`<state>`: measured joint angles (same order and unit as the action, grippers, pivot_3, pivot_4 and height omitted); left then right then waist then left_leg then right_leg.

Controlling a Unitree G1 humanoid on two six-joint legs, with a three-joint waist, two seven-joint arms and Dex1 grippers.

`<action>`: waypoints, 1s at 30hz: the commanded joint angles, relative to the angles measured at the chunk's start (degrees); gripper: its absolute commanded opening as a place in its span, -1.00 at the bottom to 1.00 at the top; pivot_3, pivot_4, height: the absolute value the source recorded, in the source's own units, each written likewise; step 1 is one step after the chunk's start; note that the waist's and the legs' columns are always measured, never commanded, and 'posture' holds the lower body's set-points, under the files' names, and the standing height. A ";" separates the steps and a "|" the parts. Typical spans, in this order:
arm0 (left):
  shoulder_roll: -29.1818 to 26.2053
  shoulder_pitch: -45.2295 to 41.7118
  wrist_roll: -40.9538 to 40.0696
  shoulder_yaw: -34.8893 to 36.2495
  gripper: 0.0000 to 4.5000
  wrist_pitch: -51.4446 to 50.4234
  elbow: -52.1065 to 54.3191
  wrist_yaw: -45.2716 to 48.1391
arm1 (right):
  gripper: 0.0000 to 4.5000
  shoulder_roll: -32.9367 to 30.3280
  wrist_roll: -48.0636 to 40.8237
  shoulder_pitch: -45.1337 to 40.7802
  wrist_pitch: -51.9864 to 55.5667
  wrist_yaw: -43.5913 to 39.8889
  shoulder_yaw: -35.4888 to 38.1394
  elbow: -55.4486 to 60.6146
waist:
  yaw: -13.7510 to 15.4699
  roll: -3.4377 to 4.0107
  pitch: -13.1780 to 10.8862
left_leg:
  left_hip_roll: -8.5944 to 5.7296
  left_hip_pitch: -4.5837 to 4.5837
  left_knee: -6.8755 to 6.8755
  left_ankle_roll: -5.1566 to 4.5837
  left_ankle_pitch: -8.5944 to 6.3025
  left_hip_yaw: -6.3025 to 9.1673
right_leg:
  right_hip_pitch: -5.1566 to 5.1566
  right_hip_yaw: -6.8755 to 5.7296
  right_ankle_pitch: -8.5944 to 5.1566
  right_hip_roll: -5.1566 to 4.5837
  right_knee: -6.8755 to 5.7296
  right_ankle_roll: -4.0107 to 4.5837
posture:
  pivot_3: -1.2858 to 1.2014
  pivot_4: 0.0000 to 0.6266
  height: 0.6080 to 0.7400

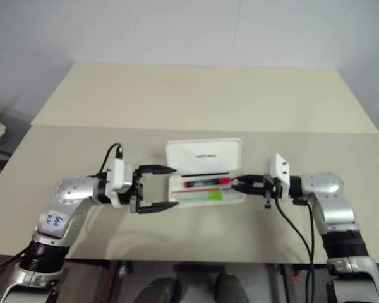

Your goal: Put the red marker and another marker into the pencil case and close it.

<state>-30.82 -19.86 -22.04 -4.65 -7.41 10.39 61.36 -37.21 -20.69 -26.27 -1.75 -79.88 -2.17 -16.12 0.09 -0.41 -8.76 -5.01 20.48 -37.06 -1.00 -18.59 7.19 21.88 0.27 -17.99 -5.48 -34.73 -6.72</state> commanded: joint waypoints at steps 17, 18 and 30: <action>-1.54 0.30 -0.59 1.06 0.85 -1.26 4.30 -2.65 | -0.83 1.90 2.74 -5.05 -10.18 -9.33 -2.04 -14.66 | 0.27 0.00 0.00 | -0.10 0.00 -0.01 -0.04 -0.02 0.04 | 0.05 0.00 0.00 -0.04 -0.05 0.00 | 0.03 -0.52 1.00; -1.60 0.35 -0.62 1.07 0.85 -1.46 4.59 -2.73 | -0.67 1.90 2.89 -5.22 -11.03 -9.58 -2.00 -15.25 | 0.27 0.00 0.00 | -0.10 0.00 -0.02 -0.04 -0.02 0.05 | 0.04 0.00 0.00 -0.04 -0.06 0.00 | 0.03 -0.52 1.00; -1.88 0.58 -0.98 1.28 0.85 -2.32 5.62 -2.96 | 0.99 2.26 0.08 -6.06 -11.98 -10.58 -1.17 -12.08 | -0.02 0.01 -0.01 | -0.09 0.00 0.00 -0.04 -0.02 0.05 | 0.06 -0.01 0.00 -0.03 -0.06 0.00 | 0.03 -0.52 1.00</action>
<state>-32.21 -19.52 -22.16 -4.54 -9.86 13.25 58.80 -34.65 -18.48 -32.00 -14.17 -87.54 -4.55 -31.73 0.07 -0.39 -8.77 -5.11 20.48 -37.06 -1.04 -18.61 7.23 21.94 0.26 -17.99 -5.52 -34.78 -6.72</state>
